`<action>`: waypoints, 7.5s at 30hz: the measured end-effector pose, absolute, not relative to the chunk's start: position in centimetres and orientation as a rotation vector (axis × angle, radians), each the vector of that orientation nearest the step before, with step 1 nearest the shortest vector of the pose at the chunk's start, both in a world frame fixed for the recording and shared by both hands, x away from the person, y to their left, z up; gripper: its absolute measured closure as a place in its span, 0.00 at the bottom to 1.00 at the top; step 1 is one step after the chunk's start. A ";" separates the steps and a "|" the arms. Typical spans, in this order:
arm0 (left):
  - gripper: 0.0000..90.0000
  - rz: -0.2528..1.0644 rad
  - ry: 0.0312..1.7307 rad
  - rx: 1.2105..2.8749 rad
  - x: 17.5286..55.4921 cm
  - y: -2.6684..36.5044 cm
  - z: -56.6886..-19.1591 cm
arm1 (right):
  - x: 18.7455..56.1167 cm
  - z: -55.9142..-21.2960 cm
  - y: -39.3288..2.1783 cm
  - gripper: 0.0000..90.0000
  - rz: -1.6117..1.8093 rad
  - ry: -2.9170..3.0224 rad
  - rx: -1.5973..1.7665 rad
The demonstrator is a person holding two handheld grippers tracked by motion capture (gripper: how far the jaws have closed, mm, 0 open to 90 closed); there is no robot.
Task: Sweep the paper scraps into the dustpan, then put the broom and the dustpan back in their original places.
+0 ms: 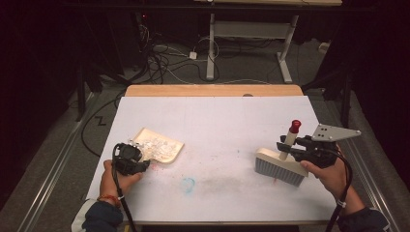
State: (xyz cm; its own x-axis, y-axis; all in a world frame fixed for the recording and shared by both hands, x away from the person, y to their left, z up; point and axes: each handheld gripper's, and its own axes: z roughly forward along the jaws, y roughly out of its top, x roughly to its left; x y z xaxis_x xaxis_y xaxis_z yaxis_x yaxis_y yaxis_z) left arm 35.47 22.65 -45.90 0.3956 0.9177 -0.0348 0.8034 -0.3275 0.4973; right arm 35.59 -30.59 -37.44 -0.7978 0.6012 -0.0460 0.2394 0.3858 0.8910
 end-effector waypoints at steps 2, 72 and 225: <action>0.70 0.355 1.481 2.214 35.5 22.6 -45.9 | 36.1 -37.4 -30.5 0.75 1.369 2.286 0.739; 0.23 0.679 0.920 2.143 28.3 19.7 -46.1 | 46.8 -38.0 -28.5 0.62 1.100 1.990 1.129; 0.20 0.727 0.821 2.216 28.1 18.6 -47.1 | 28.4 -45.1 -31.7 0.27 1.115 2.044 0.744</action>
